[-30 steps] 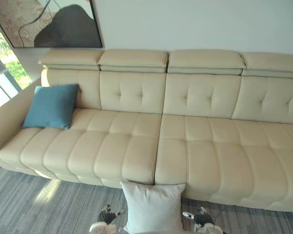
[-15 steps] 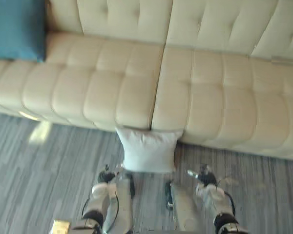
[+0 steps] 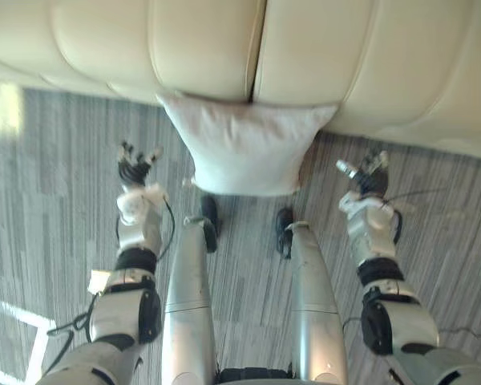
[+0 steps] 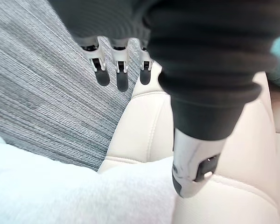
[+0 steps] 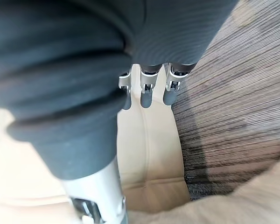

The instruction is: Pick up cushions and gather them together orderly.

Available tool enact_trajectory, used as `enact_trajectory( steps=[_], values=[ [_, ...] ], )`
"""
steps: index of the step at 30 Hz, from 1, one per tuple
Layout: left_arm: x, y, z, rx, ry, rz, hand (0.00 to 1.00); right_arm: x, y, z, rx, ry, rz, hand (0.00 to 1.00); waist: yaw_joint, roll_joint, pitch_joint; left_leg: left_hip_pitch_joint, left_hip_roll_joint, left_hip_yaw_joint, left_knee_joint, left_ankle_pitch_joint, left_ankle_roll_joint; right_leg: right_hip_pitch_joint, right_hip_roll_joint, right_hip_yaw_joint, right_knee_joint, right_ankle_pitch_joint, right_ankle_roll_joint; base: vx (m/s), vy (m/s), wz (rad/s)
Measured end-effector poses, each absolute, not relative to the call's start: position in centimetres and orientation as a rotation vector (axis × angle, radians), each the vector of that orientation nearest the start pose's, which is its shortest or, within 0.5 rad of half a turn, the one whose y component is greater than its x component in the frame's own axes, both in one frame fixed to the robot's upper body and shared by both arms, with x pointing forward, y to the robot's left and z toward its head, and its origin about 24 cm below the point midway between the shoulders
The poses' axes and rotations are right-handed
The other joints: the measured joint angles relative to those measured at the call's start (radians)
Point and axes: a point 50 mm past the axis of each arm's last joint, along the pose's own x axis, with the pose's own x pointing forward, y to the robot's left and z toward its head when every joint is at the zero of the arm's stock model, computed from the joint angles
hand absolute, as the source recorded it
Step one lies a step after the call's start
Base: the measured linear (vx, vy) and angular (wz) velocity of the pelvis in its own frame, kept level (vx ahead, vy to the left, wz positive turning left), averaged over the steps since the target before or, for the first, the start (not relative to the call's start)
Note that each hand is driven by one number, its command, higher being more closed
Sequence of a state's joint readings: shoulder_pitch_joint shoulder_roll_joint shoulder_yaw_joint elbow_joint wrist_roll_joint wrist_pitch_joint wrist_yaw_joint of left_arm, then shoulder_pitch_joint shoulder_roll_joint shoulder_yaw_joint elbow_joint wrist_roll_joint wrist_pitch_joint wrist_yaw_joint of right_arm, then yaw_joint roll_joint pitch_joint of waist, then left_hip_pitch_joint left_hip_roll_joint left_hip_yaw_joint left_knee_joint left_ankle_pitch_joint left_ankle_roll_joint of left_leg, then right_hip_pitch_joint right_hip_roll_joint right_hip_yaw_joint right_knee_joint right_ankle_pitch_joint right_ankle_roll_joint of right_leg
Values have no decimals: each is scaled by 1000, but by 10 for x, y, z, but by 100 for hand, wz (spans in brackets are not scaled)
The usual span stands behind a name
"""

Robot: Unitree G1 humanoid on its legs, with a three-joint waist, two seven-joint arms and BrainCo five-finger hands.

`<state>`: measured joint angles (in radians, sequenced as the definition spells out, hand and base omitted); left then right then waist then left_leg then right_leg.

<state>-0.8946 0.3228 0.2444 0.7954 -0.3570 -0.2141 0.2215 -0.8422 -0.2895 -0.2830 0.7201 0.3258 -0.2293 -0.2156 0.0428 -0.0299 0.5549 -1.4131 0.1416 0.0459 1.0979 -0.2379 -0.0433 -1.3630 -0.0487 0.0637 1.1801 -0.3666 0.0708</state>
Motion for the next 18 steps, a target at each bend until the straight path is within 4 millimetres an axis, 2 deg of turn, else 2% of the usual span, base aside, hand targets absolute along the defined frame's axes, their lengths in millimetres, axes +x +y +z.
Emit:
enact_trajectory(
  steps=[1, 4, 5, 9, 12, 13, 16, 18],
  values=[
    [391, 238, 201, -251, -384, 385, 0, 384, -238, 202, 265, -438, -383, 0, 0, 0, 15, -39, 0, -3, 17, 0, 0, -37, 0, 0, 17, -1, 2, -35, -4, 2],
    [396, 224, 216, -227, -414, 341, 0, 389, -224, 227, 244, -499, -331, 0, 1, 3, 19, -93, 0, -6, 40, 0, 0, -91, -1, -2, 41, -3, 4, -50, 2, 2],
    [398, 214, 225, -207, -434, 307, 0, 392, -212, 242, 220, -531, -286, 0, 2, 3, 19, -121, 0, -6, 41, 4, 2, -119, -2, -1, 44, -2, 3, -51, 14, 1],
    [399, 191, 241, -174, -486, 244, 0, 396, -187, 258, 226, -570, -233, 0, 4, 4, 21, -162, -1, -8, 37, 6, 2, -159, -5, -2, 41, 0, -1, -46, 30, 2],
    [398, 161, 252, -190, -529, 185, 0, 397, -169, 261, 237, -577, -203, 0, 6, 7, 23, -178, -10, -13, 36, 8, 0, -171, -11, -4, 42, -2, 1, -13, 35, 8],
    [397, 150, 253, -205, -539, 175, 100, 397, -163, 261, 238, -576, -203, 100, 6, 7, 24, -179, -14, -14, 36, 8, 0, -171, -14, -6, 43, -3, 2, -2, 34, 9],
    [395, 140, 253, -230, -541, 177, 100, 396, -157, 261, 227, -578, -195, 100, 4, 7, 23, -179, -17, -16, 36, 9, -2, -171, -20, -12, 48, -3, 1, -8, 30, 5],
    [395, 141, 253, -243, -540, 191, 100, 394, -151, 261, 221, -586, -176, 100, 0, 7, 23, -178, -20, -18, 33, 14, -6, -171, -21, -15, 50, -4, 0, -39, 37, 8]
  ],
)
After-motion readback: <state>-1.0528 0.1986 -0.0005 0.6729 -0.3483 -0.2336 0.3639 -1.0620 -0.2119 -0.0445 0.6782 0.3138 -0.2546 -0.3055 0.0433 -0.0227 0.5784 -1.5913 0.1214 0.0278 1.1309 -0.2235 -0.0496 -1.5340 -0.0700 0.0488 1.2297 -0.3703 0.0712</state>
